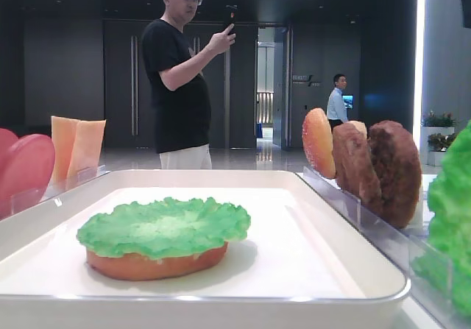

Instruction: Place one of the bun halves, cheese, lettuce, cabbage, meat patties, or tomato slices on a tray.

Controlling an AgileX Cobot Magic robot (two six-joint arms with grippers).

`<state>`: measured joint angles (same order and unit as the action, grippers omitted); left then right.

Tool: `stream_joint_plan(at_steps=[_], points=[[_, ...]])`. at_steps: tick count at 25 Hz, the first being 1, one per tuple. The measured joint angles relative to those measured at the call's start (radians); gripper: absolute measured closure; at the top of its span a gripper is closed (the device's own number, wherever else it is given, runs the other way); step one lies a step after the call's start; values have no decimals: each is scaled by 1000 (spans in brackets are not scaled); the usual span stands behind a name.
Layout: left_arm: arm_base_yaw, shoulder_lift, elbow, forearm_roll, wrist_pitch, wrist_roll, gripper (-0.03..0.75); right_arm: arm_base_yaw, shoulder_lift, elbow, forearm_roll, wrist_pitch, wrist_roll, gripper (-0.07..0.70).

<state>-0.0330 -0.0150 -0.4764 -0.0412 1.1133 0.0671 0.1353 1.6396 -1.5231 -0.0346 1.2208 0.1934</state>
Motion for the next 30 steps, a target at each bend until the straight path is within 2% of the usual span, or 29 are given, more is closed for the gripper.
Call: stream_joint_plan(at_steps=[3,7,18,22,30], points=[[0,0,0,0,0,0,715,-83,-13,0,-1,0,-27,163],[0,0,0,0,0,0,715,-146,-30,0,-2,0,-57,163],[0,0,0,0,0,0,715,-165,-64,7,35,1,-81,163],[0,0,0,0,0,0,715,-165,-151,87,35,-1,-83,163],[0,0,0,0,0,0,715,-165,-443,373,35,1,-87,163]])
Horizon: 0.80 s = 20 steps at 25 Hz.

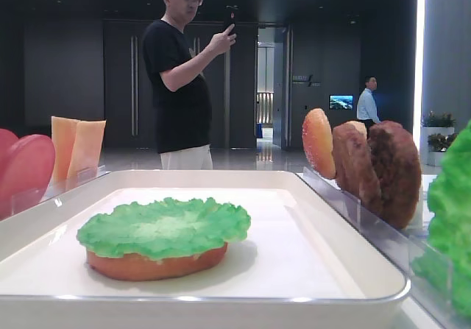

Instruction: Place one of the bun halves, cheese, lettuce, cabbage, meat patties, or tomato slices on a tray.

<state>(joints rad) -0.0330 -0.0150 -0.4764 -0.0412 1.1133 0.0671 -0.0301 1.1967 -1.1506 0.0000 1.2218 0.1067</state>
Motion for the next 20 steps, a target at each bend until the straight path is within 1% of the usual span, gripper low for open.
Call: stream_joint_plan(at_steps=[6,10,14,20], points=[[0,0,0,0,0,0,715,0,-266,176,0,1,0,163],[0,0,0,0,0,0,715,0,-484,250,36,2,0,163],[0,0,0,0,0,0,715,0,-658,314,75,2,0,163],[0,0,0,0,0,0,715,0,-907,409,75,3,0,163]])
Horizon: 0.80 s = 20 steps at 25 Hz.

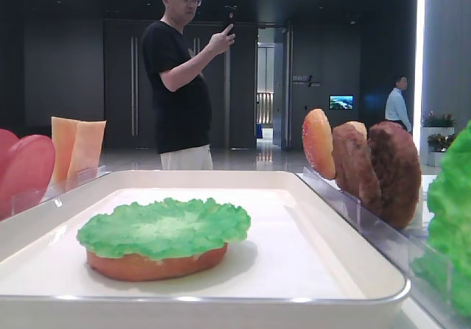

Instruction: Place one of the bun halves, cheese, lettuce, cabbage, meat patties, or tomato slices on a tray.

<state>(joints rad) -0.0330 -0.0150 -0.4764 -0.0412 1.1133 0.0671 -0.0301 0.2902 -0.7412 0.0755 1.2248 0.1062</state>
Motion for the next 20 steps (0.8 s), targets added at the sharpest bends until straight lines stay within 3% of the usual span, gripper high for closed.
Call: stream_joint_plan(at_steps=[7,20], points=[[0,0,0,0,0,0,715,0,-179,33,7,2,-2,163],[0,0,0,0,0,0,715,26,-190,89,-10,1,-51,163]])
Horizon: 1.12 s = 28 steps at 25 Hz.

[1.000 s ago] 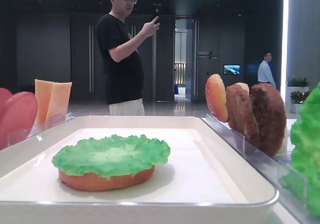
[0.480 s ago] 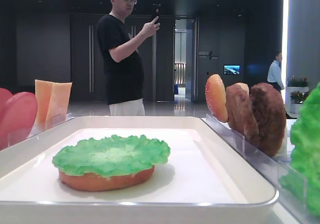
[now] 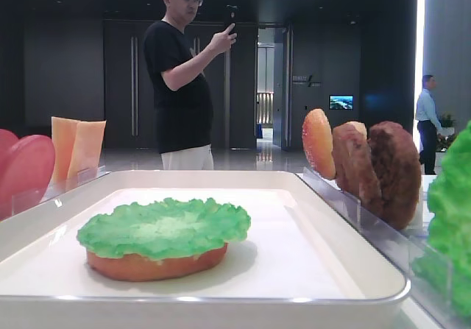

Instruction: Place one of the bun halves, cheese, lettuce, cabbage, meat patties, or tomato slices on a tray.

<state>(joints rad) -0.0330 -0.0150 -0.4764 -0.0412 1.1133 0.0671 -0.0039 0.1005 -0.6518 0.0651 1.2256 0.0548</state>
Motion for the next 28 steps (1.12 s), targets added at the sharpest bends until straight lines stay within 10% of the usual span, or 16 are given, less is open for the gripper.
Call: stream_joint_plan(at_steps=[28], points=[[0,0,0,0,0,0,715,12,-75,129,-45,-101,-8,174]])
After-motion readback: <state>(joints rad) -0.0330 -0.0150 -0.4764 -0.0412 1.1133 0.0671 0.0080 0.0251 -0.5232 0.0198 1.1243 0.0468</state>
